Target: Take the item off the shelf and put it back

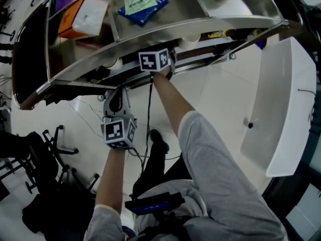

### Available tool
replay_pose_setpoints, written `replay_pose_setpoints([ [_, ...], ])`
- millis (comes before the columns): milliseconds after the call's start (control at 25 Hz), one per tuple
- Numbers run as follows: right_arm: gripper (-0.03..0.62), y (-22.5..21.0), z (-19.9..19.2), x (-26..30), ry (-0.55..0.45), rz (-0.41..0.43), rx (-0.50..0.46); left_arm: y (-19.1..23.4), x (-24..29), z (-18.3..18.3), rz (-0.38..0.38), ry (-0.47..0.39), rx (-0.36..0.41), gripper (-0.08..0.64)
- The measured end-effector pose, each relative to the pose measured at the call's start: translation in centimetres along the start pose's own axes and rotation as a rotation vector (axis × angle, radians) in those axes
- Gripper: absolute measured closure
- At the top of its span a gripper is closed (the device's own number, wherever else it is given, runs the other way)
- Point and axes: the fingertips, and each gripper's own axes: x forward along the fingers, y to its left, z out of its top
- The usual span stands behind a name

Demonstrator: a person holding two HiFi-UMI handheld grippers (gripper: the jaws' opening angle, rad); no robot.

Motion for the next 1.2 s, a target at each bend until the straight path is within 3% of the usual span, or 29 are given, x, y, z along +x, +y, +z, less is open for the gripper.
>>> replay_pose_setpoints([
  [280,0.331,0.8,0.8,-1.5,-0.043,0.041,-0.057,-0.1,-0.2,0.1,0.012,-0.001,-0.005,0.552],
  [720,0.331,0.7,-1.7,-7.1,-0.019,0.125,-0.101,-0.2,-3.3,2.0,0.035,-0.007,-0.027,0.552],
  [1200,0.331,0.0,-1.1,-17.9,-0.097,0.318,-0.197,-1.3,-8.3,4.8,0.050,-0.017,-0.043,0.552],
])
